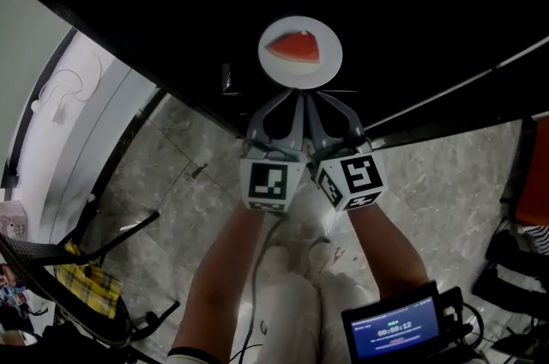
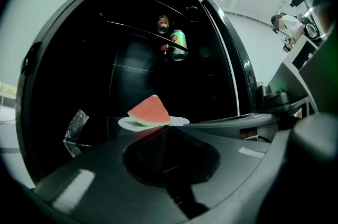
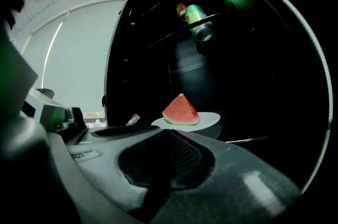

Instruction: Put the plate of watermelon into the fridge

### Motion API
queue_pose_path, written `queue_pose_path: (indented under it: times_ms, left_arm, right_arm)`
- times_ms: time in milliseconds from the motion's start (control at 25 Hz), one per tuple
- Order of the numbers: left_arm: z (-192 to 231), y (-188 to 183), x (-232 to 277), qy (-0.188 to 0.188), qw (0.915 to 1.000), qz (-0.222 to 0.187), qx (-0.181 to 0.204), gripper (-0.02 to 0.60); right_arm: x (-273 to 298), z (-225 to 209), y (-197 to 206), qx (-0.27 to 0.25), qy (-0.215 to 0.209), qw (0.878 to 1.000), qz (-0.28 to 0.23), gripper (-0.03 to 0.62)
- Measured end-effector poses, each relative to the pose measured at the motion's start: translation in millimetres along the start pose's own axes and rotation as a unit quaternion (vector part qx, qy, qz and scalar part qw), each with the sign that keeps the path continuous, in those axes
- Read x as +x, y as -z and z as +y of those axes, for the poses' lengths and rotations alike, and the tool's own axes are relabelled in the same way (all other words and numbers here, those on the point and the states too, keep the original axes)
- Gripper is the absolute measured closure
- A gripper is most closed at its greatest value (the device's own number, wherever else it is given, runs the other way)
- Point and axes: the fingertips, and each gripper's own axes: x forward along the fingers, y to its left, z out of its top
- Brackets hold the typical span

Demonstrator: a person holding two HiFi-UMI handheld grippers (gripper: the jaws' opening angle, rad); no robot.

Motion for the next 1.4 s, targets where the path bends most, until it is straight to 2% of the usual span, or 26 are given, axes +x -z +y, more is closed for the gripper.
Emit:
queue_pose_path:
  times_ms: [120, 560, 1000, 1240, 1400]
  left_arm:
    - [1.7, -1.5, 1.0, -0.003, 0.9999, 0.002, -0.01, 0.58]
    - [5.0, -2.4, 3.5, -0.013, 0.9999, -0.005, -0.01, 0.58]
    - [3.9, -11.6, -2.9, -0.004, 0.9992, -0.039, 0.006, 0.58]
    - [6.1, -22.6, 0.6, 0.0, 0.9983, -0.057, -0.005, 0.58]
    - [7.8, -24.5, 2.2, -0.002, 0.9984, -0.055, -0.015, 0.578]
  right_arm:
    - [1.5, -0.3, -1.4, 0.006, -0.002, 1.0, -0.002, 0.597]
    - [4.7, -4.1, -2.9, 0.025, -0.012, 1.0, 0.005, 0.597]
    - [3.0, 3.8, -8.2, 0.005, -0.024, 0.999, -0.021, 0.597]
    - [7.3, 1.4, -14.2, -0.005, -0.026, 0.999, -0.037, 0.597]
    - [6.5, 2.8, -13.8, -0.005, -0.03, 0.999, -0.035, 0.597]
